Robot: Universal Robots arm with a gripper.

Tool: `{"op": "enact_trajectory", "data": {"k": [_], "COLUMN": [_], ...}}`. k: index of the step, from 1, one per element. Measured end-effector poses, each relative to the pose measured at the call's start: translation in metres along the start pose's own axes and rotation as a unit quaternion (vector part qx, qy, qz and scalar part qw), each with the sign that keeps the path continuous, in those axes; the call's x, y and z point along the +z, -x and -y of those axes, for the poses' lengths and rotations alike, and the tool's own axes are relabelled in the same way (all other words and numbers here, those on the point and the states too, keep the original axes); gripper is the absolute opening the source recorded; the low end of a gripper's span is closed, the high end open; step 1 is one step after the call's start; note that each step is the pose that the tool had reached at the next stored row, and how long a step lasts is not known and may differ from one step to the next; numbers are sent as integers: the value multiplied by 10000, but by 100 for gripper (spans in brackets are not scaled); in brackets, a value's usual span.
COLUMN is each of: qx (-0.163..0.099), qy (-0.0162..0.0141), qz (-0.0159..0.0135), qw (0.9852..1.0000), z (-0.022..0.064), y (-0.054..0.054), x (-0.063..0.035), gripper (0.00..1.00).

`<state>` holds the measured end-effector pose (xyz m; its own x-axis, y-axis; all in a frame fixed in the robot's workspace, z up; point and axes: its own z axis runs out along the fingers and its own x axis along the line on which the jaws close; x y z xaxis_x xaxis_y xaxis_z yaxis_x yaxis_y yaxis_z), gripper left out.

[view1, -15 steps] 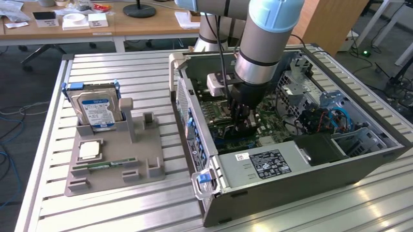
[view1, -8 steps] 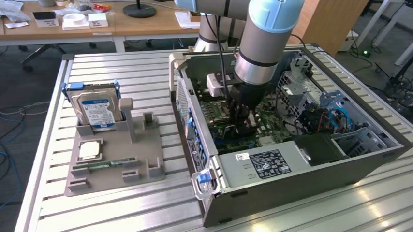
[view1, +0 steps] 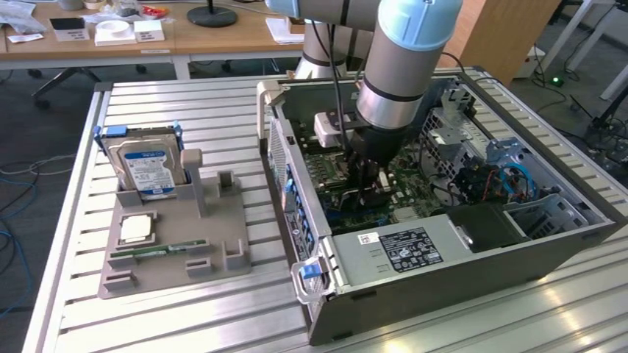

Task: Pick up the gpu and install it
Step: 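Insert the gpu into the slot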

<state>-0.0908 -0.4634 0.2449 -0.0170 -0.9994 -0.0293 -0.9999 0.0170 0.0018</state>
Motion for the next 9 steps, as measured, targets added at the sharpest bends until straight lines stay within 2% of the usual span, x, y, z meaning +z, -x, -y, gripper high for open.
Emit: {"op": "enact_trajectory", "data": {"k": [4, 9], "qx": [0, 0], "qy": [0, 0], "qz": [0, 0], "qw": [10000, 10000], "z": [0, 0], "y": [1, 4], "x": [-35, -152], "gripper": [51, 51]}}
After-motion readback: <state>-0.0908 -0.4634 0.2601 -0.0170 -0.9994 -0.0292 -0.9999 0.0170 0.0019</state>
